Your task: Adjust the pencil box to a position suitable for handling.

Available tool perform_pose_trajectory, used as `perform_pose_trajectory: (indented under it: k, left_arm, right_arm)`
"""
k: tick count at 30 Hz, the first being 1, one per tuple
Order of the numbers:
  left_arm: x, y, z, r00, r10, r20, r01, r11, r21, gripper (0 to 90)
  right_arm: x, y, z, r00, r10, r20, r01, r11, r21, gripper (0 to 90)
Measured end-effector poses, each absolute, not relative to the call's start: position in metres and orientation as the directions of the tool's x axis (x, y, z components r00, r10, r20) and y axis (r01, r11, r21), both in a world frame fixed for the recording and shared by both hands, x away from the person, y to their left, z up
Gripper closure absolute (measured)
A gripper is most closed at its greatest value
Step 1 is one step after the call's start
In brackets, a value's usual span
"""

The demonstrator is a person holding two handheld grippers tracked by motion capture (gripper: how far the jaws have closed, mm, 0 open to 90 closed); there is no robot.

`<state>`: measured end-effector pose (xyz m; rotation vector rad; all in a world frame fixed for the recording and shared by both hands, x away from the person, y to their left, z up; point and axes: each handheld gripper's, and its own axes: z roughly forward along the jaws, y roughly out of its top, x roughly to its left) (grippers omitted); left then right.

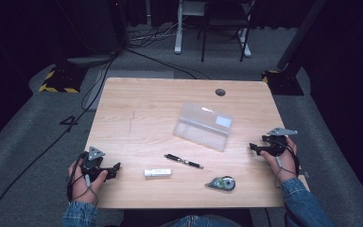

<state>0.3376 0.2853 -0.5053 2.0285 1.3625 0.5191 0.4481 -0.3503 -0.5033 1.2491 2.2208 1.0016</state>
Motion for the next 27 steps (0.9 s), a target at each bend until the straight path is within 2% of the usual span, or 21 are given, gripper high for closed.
perform_pose_trajectory:
  k: [20,27]
  left_arm:
    - [0.338,0.286,-0.505,0.390,0.920,-0.021,0.673,-0.270,0.688,13.2]
    - [0.338,0.285,-0.505,0.389,0.921,-0.025,0.673,-0.265,0.691,13.2]
  right_arm:
    - [0.447,-0.348,-0.503,-0.504,0.864,0.008,0.575,0.329,0.749,26.0]
    - [0.445,-0.338,-0.498,-0.531,0.847,0.033,0.567,0.326,0.757,26.1]
